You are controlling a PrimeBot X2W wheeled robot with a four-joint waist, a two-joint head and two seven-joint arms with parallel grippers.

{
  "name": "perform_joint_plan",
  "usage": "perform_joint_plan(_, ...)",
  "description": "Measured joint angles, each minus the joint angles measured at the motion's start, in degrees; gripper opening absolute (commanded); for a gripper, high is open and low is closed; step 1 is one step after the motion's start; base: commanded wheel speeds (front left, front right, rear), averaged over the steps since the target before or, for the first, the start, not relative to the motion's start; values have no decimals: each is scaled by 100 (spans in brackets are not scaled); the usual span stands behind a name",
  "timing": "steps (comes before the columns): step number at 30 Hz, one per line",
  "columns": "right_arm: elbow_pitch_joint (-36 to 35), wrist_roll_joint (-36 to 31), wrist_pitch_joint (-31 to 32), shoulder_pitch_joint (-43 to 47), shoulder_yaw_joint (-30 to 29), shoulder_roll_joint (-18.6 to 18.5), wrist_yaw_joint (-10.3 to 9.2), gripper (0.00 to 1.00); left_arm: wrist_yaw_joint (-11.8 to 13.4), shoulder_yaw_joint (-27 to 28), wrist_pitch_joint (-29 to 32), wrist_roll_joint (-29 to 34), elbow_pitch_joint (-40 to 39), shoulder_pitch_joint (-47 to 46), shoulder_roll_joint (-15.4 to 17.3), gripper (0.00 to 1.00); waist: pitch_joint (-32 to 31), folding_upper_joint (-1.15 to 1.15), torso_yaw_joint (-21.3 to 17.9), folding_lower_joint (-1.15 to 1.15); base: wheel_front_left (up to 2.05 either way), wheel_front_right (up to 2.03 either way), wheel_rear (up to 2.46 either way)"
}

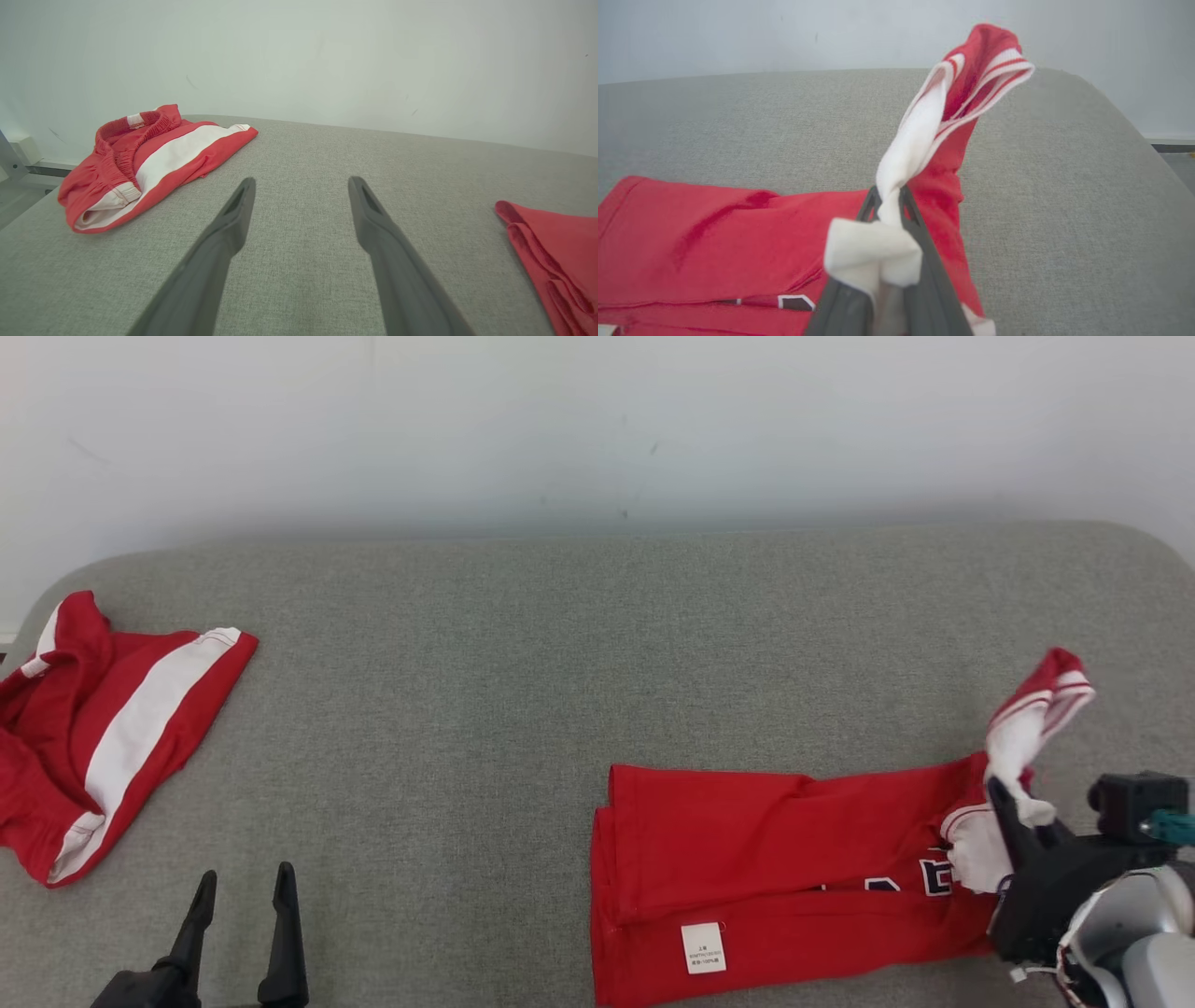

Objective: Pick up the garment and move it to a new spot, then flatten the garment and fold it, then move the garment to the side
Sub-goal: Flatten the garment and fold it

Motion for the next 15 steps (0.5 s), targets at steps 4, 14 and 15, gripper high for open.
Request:
perform_joint_plan(4, -644, 37, 186, 193, 368, 289, 0, 0, 1, -42, 0, -5, 15, -21, -1, 100, 1, 0, 45, 0, 0, 0, 0)
perform_joint_plan(14, -1316, 59, 467, 405, 998, 900, -1, 0, 0, -291, 0, -25, 133, -222, -13, 100, 68, 0, 335, 0, 0, 0, 0)
perform_joint_plan(15, -1324, 59, 467, 419, 1011, 937, -1, 0, 0, -325, 0, -26, 154, -253, -19, 100, 78, 0, 372, 0, 0, 0, 0)
